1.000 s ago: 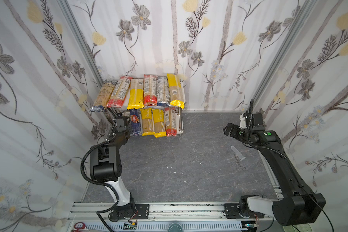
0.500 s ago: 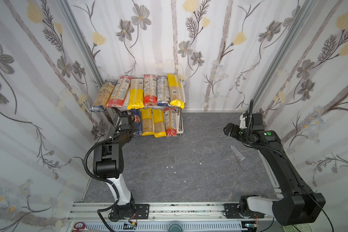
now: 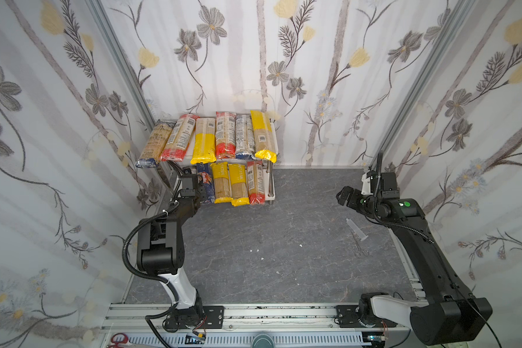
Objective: Arrange pasta packages on shelves
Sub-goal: Move the pasta bag to the shelf.
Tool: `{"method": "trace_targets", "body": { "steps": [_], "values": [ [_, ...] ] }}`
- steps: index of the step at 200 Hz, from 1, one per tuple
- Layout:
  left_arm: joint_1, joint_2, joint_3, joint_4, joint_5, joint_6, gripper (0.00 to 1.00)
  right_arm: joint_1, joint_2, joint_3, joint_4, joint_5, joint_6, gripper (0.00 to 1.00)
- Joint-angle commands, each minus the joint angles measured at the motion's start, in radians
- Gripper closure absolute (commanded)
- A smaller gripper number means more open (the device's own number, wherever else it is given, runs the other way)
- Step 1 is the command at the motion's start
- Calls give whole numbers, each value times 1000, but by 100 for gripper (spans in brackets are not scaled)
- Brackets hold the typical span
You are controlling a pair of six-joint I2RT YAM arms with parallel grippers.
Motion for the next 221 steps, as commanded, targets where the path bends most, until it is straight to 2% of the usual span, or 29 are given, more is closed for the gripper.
{"method": "trace_targets", "body": {
  "steps": [1,26,59,88,156,191,221],
  "values": [
    [-7,-48,-35,-21,10,-15,14,-1,-7,-6,20,-15,-20,0],
    [-10,-120,-90,-21,21,-29,0,0,-13,-16,23,-25,-30,0],
    [-21,-243,-189,-27,15,-44,0,1,-34,-36,33,-51,-39,0],
    [-43,-410,-286,-51,12,-63,0,11,-62,-69,51,-67,-52,0],
    [-126,-814,-486,-113,58,-113,0,145,-186,-244,229,90,-91,0],
    [-177,-959,-564,-101,13,-64,0,257,-390,-455,479,199,-177,0],
    [-180,-1079,-637,-56,-3,-1,0,275,-565,-634,649,220,-210,0]
  ]
}}
